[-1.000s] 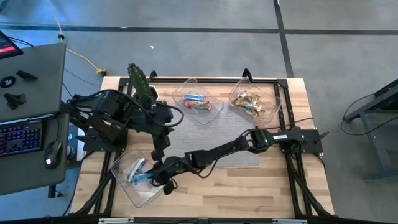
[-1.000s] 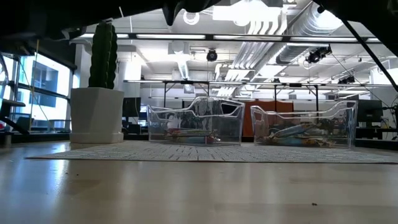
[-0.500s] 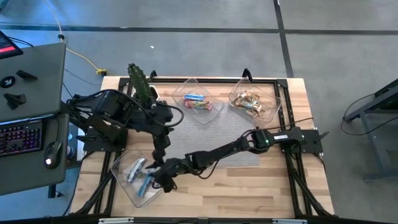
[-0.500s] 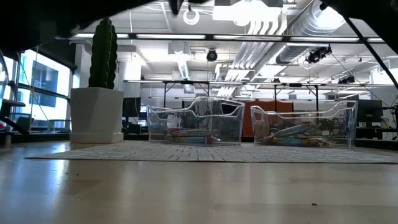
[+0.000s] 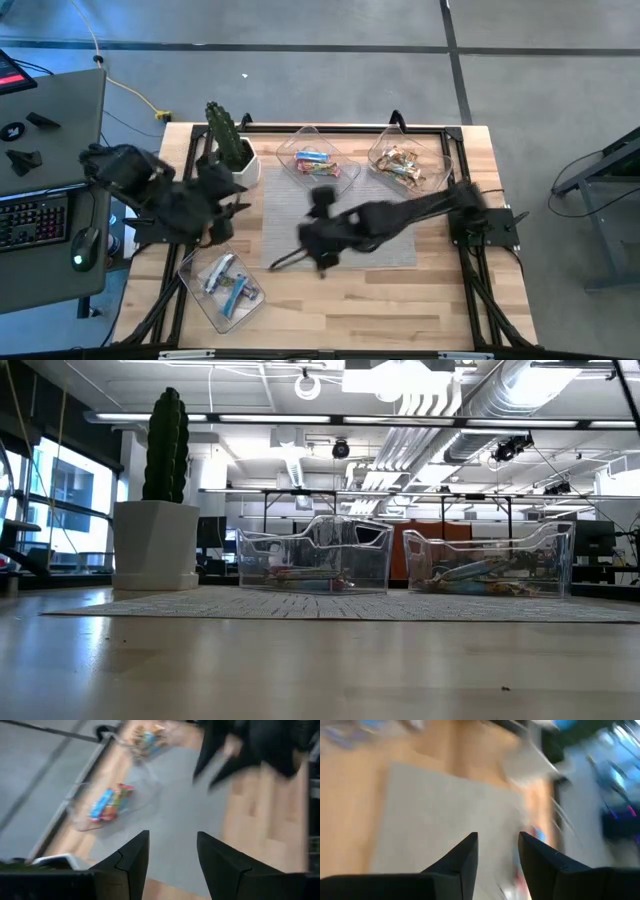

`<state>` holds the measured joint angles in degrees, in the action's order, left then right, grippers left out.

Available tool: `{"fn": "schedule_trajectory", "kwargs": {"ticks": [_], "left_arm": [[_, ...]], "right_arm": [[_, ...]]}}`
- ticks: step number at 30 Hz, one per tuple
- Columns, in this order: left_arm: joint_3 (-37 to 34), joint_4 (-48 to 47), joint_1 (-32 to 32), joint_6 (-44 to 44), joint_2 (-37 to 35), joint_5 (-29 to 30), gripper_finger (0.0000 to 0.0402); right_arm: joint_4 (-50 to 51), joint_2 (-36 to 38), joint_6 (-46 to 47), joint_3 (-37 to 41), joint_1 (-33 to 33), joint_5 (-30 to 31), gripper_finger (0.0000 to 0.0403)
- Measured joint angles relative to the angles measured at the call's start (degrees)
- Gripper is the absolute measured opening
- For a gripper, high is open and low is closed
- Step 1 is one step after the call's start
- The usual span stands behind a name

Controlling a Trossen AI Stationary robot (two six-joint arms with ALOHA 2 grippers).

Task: Pick and place Granola Bars by type
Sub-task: Return to Home Position

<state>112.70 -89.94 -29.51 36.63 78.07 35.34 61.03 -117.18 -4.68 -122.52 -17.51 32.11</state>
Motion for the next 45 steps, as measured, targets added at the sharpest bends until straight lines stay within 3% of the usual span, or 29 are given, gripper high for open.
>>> {"fn": "schedule_trajectory", "kwargs": {"ticks": [5,8,11,13,20,22,25,29,33,41,45], "left_arm": [[-16.3,0.0,-5.1,9.5,-8.6,10.2,0.0158],[-27.5,0.9,-6.4,17.5,-15.2,10.6,0.0158],[-39.5,7.7,-7.2,18.5,-22.4,9.8,0.0158],[-47.5,17.6,-7.3,12.7,-27.1,8.4,0.0158],[-72.4,63.2,-7.2,-21.1,-41.0,3.9,0.0158],[-76.9,70.1,-7.2,-25.4,-44.3,4.3,0.0158],[-81.3,73.1,-7.2,-26.4,-49.5,5.8,0.0158],[-86.2,74.4,-7.2,-27.4,-57.1,7.1,0.0158],[-92.7,80.3,-7.2,-32.0,-63.9,7.0,0.0158],[-103.3,88.9,-7.2,-36.0,-75.3,5.2,0.0158],[-109.8,97.0,-7.2,-39.6,-77.8,2.6,0.0158]], "right_arm": [[3.7,14.2,8.9,16.0,0.5,10.5,0.0124],[-0.7,25.4,12.7,31.0,-0.5,10.4,0.0123],[-10.9,36.9,13.3,48.1,-2.3,9.0,0.0123],[-19.6,44.1,11.0,59.1,-3.3,7.9,0.0123],[-54.7,66.4,-1.1,90.9,-4.0,3.6,0.0123],[-66.1,71.7,-7.0,97.8,-3.9,3.9,0.0123],[-78.8,79.1,-13.9,106.7,-3.5,2.5,0.0123],[-89.9,88.2,-17.2,115.3,-3.4,-0.6,0.0124],[-95.0,95.8,-20.3,121.4,-3.4,-2.1,0.0124],[-90.2,104.7,-23.6,121.5,-3.4,0.7,0.0124],[-90.0,105.4,-24.0,121.5,-3.4,5.9,0.0124]]}}
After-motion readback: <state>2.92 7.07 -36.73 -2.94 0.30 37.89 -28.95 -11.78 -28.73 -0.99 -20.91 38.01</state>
